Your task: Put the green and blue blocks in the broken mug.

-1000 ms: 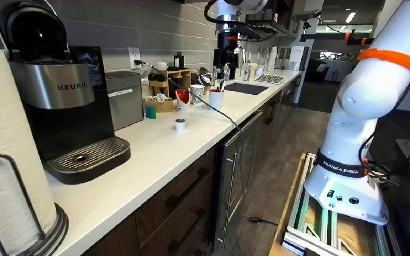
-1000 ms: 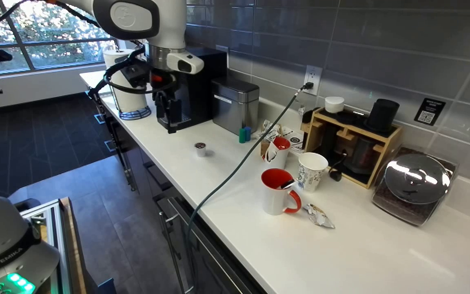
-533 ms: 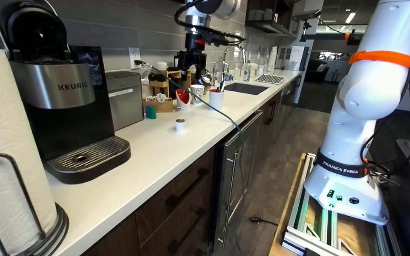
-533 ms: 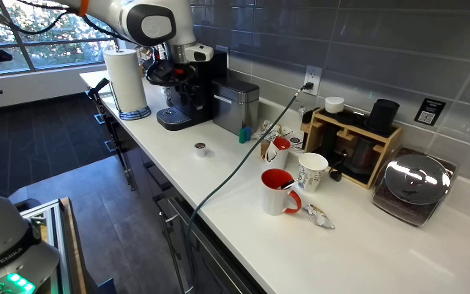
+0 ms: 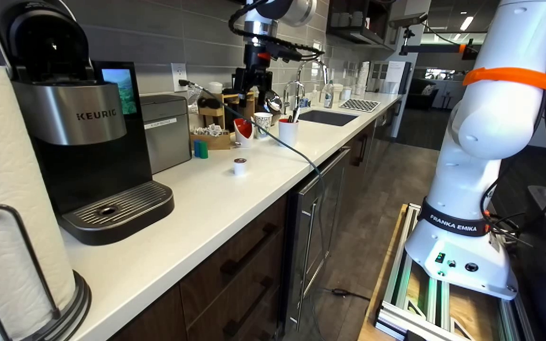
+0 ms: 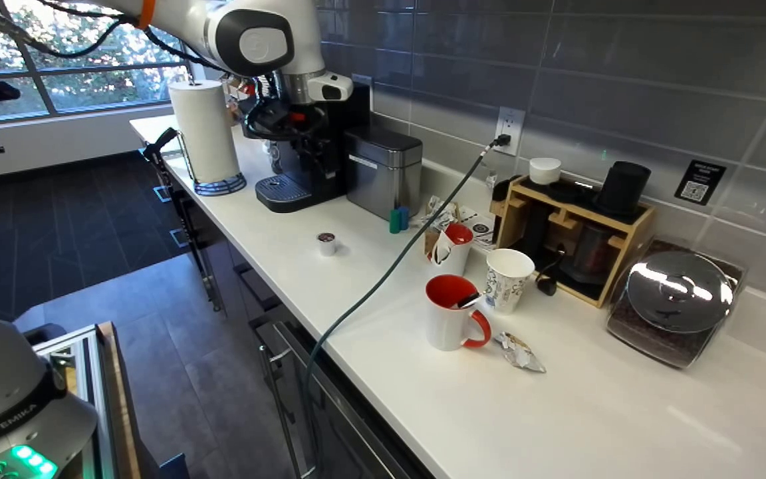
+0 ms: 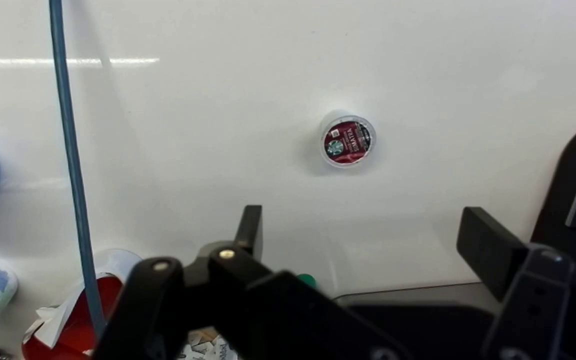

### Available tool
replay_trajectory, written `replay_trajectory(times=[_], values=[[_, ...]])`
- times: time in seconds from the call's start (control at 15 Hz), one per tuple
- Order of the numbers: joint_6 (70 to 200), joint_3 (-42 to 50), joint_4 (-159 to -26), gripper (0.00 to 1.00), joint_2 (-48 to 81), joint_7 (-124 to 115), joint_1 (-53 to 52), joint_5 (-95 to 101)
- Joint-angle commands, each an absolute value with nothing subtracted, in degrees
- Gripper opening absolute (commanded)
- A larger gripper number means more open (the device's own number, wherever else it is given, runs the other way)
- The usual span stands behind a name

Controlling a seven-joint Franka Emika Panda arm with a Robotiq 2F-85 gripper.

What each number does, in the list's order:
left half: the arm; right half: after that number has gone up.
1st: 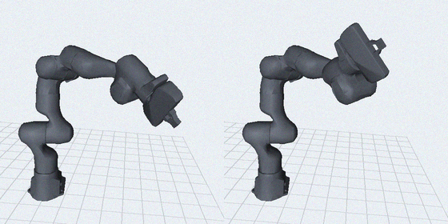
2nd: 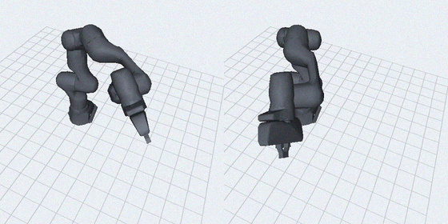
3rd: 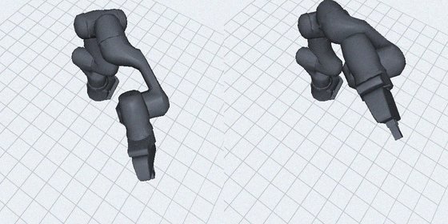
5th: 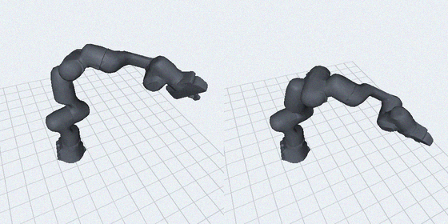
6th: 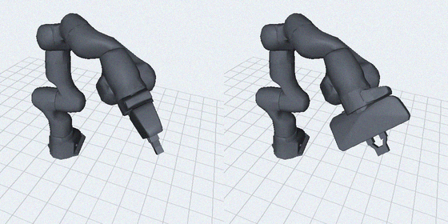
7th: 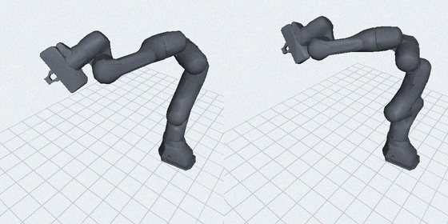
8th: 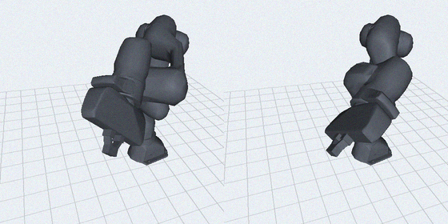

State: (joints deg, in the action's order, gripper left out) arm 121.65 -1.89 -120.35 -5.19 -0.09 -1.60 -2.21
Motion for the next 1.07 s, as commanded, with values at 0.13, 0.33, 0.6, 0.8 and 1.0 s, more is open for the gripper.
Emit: replay_trajectory(times=[0.13, 0.33, 0.6, 0.8, 1.0], values=[[138.8, -4.7, -124.7, 1.0, -0.9, -1.6, -4.3, -5.2], [151.1, -6.0, -126.3, 1.0, 4.1, -2.5, -5.4, -0.9], [158.9, -3.5, -124.8, 1.0, 10.9, -7.6, -6.4, 10.9], [159.1, 0.5, -122.0, 1.0, 14.6, -16.0, -8.7, 18.5], [157.7, 2.5, -118.1, 1.0, 17.9, -20.8, -10.8, 19.8]])
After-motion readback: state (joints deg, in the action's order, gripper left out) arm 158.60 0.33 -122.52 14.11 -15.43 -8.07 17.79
